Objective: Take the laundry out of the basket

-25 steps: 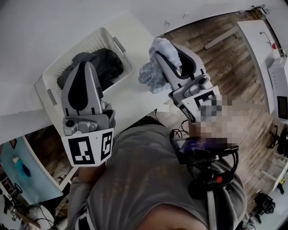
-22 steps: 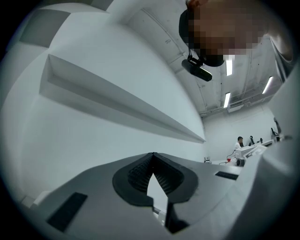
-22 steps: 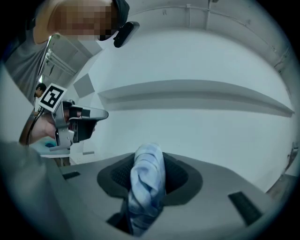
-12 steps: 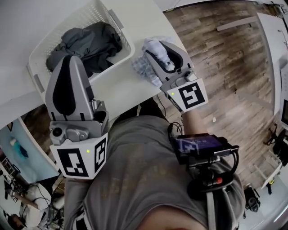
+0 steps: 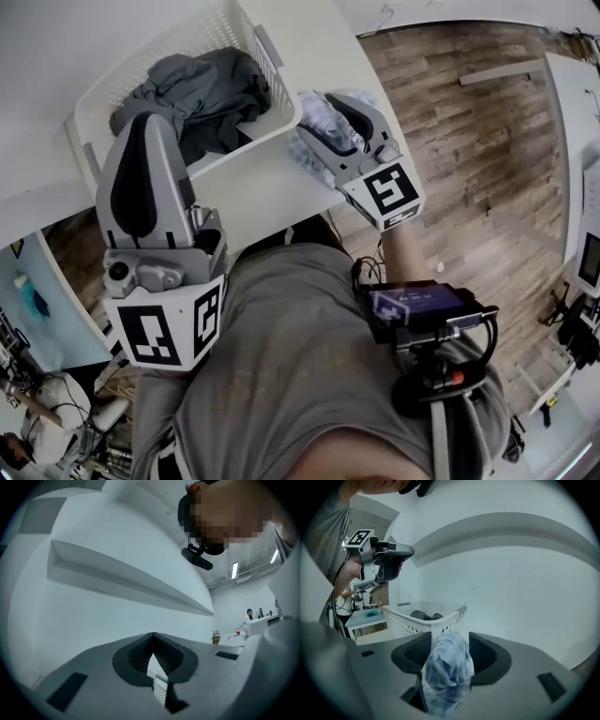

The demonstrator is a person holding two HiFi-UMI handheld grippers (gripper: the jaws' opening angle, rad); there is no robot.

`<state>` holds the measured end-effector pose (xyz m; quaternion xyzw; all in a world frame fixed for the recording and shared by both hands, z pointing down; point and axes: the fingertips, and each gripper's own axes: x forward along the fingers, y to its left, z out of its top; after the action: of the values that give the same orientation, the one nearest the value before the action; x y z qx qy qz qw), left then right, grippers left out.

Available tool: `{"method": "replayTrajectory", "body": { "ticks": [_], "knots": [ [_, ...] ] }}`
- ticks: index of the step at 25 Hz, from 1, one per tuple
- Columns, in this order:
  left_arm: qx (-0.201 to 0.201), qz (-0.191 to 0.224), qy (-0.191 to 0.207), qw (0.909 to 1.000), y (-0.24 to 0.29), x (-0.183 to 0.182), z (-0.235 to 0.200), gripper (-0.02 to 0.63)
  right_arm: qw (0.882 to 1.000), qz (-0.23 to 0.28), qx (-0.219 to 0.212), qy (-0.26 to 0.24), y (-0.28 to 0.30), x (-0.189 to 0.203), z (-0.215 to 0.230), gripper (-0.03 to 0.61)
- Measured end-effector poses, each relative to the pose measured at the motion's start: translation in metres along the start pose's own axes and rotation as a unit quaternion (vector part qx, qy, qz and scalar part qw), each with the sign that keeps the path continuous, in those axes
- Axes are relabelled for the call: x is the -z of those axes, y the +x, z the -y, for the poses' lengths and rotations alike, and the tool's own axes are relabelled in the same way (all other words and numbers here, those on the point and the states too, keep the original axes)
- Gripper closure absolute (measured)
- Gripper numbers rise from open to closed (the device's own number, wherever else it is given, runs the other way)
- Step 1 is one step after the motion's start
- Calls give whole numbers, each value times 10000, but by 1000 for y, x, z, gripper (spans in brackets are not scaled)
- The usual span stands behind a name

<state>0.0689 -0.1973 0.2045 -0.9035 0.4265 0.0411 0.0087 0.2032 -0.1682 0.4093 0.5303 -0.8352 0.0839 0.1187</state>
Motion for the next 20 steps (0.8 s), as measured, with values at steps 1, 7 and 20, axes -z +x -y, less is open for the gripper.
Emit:
{"method": "replayTrajectory", "body": {
  "ticks": [1, 7, 20],
  "knots": [
    [-52, 54, 5, 10000, -1, -4, -4, 606, 10000, 22, -55, -66, -1, -6, -1, 308],
    [-350, 343, 30, 9988, -6, -22, -28, 606, 9983, 431, -121, -371, -23, -55, 0, 362],
    [-1254, 895, 328, 9875, -58, -56, -80, 606, 9836, 1275, -740, -1041, 9, -175, -48, 552]
  ]
}}
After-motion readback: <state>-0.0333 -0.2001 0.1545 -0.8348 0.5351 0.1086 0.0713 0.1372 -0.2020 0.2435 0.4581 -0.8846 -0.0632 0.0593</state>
